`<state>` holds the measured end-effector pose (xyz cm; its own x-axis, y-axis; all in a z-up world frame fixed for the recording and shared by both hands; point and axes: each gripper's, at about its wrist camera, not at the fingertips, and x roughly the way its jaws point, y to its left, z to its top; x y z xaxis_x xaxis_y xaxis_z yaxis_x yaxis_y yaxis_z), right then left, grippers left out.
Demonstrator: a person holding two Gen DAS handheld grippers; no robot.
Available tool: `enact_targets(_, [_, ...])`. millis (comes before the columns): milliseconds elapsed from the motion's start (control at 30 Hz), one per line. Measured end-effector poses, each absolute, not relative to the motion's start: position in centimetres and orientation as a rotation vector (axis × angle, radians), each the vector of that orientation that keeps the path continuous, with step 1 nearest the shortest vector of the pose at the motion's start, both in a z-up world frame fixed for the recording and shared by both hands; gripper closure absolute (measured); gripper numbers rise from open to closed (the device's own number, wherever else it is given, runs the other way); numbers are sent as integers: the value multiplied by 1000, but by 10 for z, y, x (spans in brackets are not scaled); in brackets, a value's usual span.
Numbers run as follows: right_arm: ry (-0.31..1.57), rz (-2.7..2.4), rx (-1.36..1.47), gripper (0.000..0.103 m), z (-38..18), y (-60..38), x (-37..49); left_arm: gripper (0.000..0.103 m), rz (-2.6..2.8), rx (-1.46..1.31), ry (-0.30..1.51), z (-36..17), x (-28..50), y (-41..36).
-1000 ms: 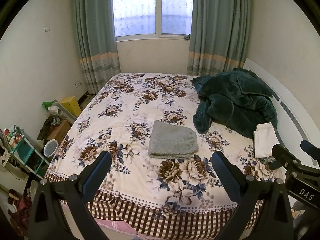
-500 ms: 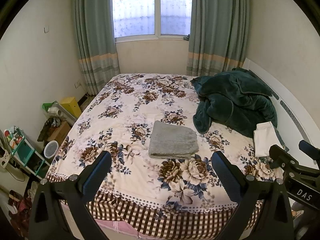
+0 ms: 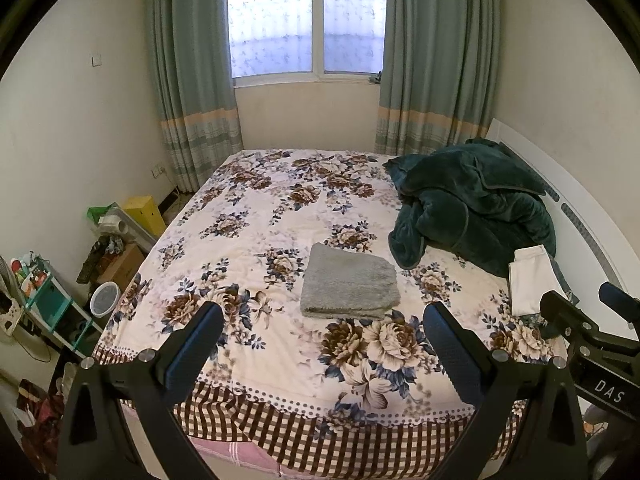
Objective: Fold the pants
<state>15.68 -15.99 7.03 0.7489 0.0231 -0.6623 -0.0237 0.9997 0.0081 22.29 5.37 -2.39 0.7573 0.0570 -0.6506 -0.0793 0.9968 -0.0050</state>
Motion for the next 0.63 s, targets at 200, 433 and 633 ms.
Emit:
enact_targets(200, [724,26,4,0,69,-159,155,1,77,-34,709,-22,222,54])
enact_targets(433, [724,28,2,0,69,-160,154,1,71,-35,707,-23,222,55])
enact_targets(633, [723,29,1,0,69,-160,154,1,84,-41,693,-21,213,56])
